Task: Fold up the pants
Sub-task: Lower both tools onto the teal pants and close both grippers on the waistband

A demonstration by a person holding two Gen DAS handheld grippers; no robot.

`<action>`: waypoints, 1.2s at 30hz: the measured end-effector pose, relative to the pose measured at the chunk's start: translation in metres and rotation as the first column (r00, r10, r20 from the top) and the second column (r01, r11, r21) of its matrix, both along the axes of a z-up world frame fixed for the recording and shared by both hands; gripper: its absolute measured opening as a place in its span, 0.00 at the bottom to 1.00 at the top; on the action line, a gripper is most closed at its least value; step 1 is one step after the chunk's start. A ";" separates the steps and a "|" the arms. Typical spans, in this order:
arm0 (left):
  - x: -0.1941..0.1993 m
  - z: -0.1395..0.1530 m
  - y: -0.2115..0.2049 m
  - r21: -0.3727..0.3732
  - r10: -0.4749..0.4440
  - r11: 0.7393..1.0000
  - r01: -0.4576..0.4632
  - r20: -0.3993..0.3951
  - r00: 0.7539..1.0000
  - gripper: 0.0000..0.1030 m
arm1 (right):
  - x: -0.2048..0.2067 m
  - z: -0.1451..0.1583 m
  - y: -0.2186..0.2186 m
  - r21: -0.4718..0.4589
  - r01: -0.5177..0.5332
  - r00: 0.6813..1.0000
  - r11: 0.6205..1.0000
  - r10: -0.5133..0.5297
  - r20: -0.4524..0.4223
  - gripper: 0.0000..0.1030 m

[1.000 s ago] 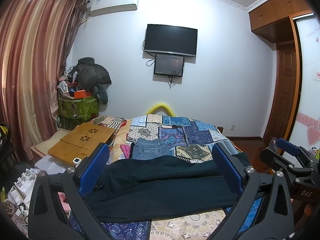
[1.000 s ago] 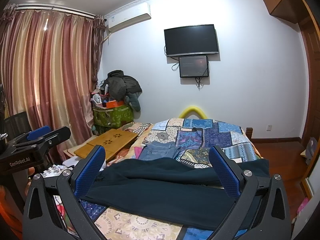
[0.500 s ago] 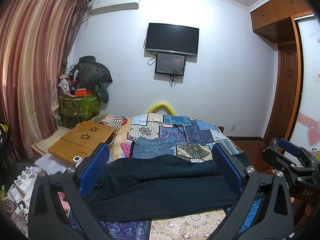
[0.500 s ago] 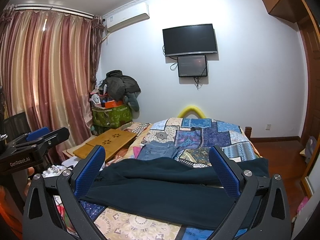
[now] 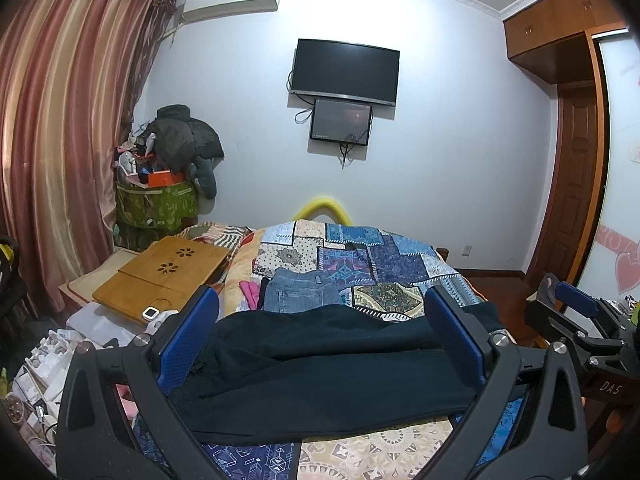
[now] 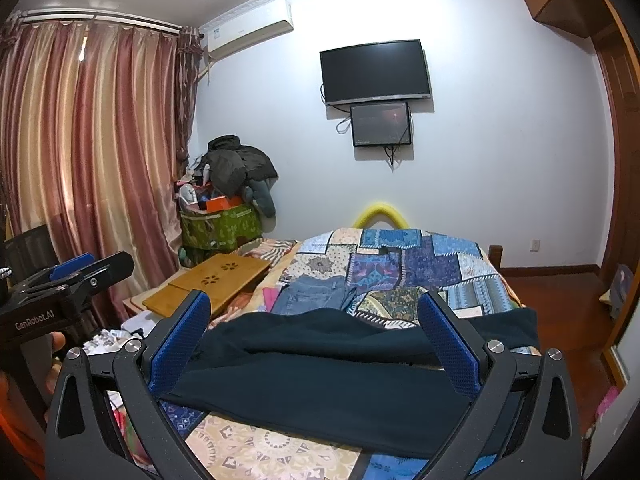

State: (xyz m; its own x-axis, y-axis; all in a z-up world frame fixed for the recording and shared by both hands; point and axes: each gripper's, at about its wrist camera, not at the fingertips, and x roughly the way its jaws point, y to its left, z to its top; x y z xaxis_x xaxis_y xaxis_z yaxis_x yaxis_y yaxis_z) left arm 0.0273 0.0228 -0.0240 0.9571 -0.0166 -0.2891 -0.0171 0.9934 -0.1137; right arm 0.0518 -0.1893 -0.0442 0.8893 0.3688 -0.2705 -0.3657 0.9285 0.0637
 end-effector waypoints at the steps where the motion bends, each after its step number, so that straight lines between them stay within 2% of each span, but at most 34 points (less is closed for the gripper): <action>1: 0.005 0.000 0.001 0.001 -0.001 1.000 0.001 -0.005 1.000 1.00 | 0.001 -0.001 0.003 -0.002 0.004 1.000 1.000 -0.004 -0.005 1.00; 6: 0.030 -0.009 0.006 0.017 0.007 1.000 -0.006 -0.032 0.999 1.00 | 0.025 -0.011 0.003 -0.017 0.031 0.999 0.999 -0.032 -0.034 1.00; 13: 0.101 -0.031 0.028 0.004 0.018 1.000 -0.018 -0.135 0.991 1.00 | 0.079 -0.032 0.007 -0.090 0.045 0.993 0.995 -0.054 -0.102 1.00; 21: 0.205 -0.073 0.071 0.053 0.082 0.996 -0.070 -0.294 0.952 1.00 | 0.156 -0.060 0.003 -0.133 0.000 0.978 0.991 -0.028 -0.208 1.00; 27: 0.290 -0.121 0.112 0.102 0.136 0.990 -0.101 -0.442 0.887 1.00 | 0.214 -0.080 0.003 -0.173 -0.058 0.950 0.983 0.001 -0.312 1.00; 30: 0.328 -0.155 0.135 0.121 0.165 0.986 -0.118 -0.527 0.834 1.00 | 0.245 -0.093 0.003 -0.179 -0.101 0.924 0.979 0.025 -0.381 1.00; 32: 0.348 -0.181 0.152 0.122 0.175 0.984 -0.127 -0.591 0.787 1.00 | 0.264 -0.107 0.006 -0.183 -0.142 0.893 0.973 0.046 -0.448 1.00; 36: 0.372 -0.229 0.173 0.099 0.145 0.989 -0.106 -0.693 0.707 0.86 | 0.293 -0.139 0.017 -0.230 -0.222 0.835 0.948 0.064 -0.546 0.98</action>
State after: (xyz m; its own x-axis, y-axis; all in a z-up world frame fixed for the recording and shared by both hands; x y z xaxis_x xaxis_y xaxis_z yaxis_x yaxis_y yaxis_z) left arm 0.3988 0.1954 -0.2533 0.4757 0.1216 -0.8712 -0.1967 0.9800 0.0294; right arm 0.3446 -0.1724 -0.1830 0.5250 0.3215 -0.7880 -0.4800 0.8765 0.0378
